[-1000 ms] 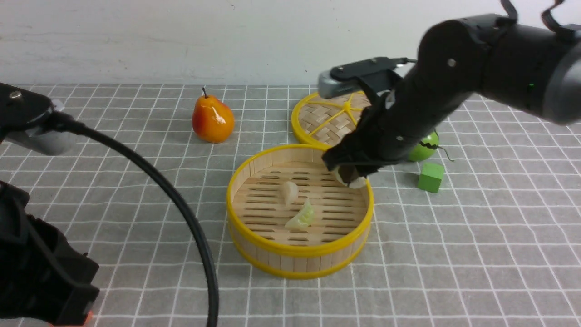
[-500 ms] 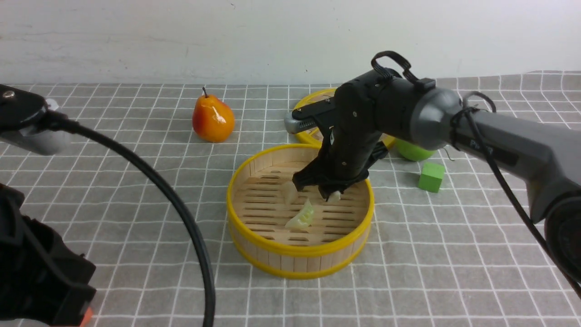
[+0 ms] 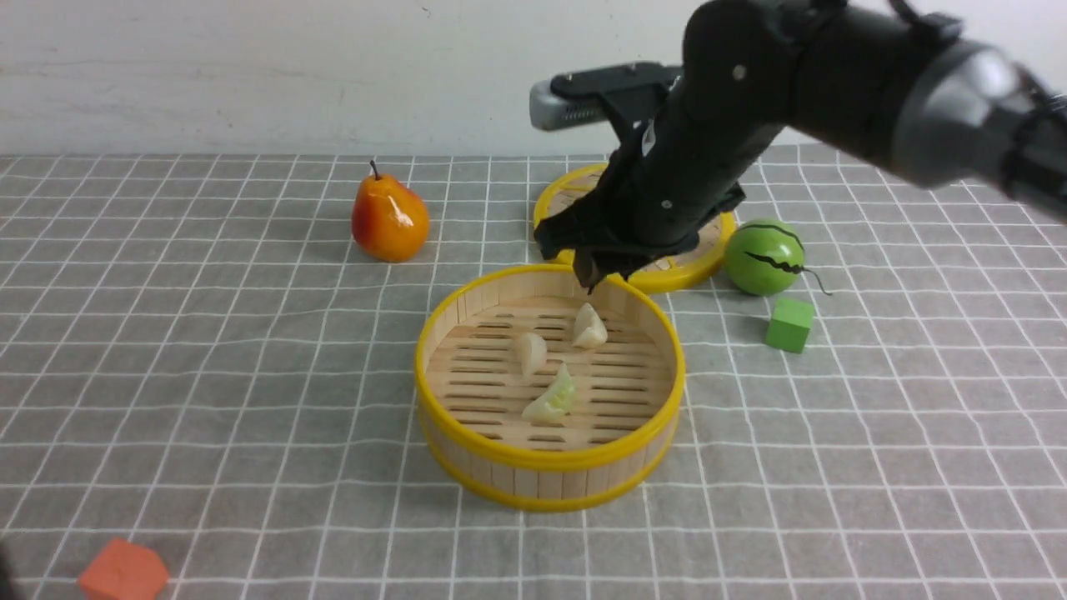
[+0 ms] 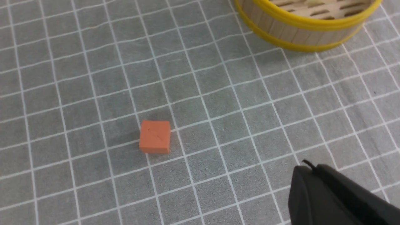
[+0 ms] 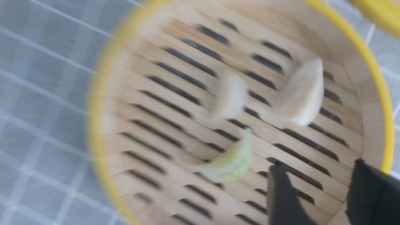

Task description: Put the dumplings into the steamer on the table with the grey tablecloth.

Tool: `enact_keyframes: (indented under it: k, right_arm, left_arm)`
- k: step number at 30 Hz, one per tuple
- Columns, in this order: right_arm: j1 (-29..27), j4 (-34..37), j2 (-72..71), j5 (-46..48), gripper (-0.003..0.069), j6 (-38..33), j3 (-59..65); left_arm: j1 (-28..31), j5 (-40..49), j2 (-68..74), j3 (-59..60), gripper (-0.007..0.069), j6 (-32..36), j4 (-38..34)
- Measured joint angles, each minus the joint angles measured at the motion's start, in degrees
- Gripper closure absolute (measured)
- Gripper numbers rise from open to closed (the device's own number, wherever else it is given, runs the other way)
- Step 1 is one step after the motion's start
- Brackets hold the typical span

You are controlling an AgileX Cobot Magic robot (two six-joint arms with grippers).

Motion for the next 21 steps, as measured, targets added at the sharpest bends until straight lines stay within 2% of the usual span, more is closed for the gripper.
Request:
enact_keyframes:
  k: [6, 10, 11, 13, 15, 21]
  right_arm:
    - [5.2, 0.2, -18.8, -12.0, 0.0599, -1.2, 17.5]
    - [8.1, 0.2, -31.6, -22.5, 0.0664, -1.3, 31.1]
    - [8.3, 0.2, -32.2, -23.1, 0.0666, -1.3, 31.8]
    - [9.1, 0.2, -38.9, -29.6, 0.0675, -1.3, 39.9]
    - [9.4, 0.2, -44.8, -35.7, 0.0675, -1.3, 45.8]
    - [9.4, 0.2, -58.8, -49.6, 0.0675, -1.5, 61.4]
  left_arm:
    - [0.0, -8.5, -20.1, 13.6, 0.063, -8.4, 0.2]
    - [0.0, -21.3, -30.0, 21.2, 0.0627, -12.3, 0.3]
    - [0.0, -21.3, -30.2, 21.5, 0.0626, -12.3, 0.3]
    - [0.0, -29.2, -31.4, 24.6, 0.0624, -12.9, 0.8]
    - [0.0, -32.9, -31.4, 26.2, 0.0623, -12.9, 0.8]
    - [0.0, -36.1, -31.4, 29.5, 0.0618, -13.1, 1.3]
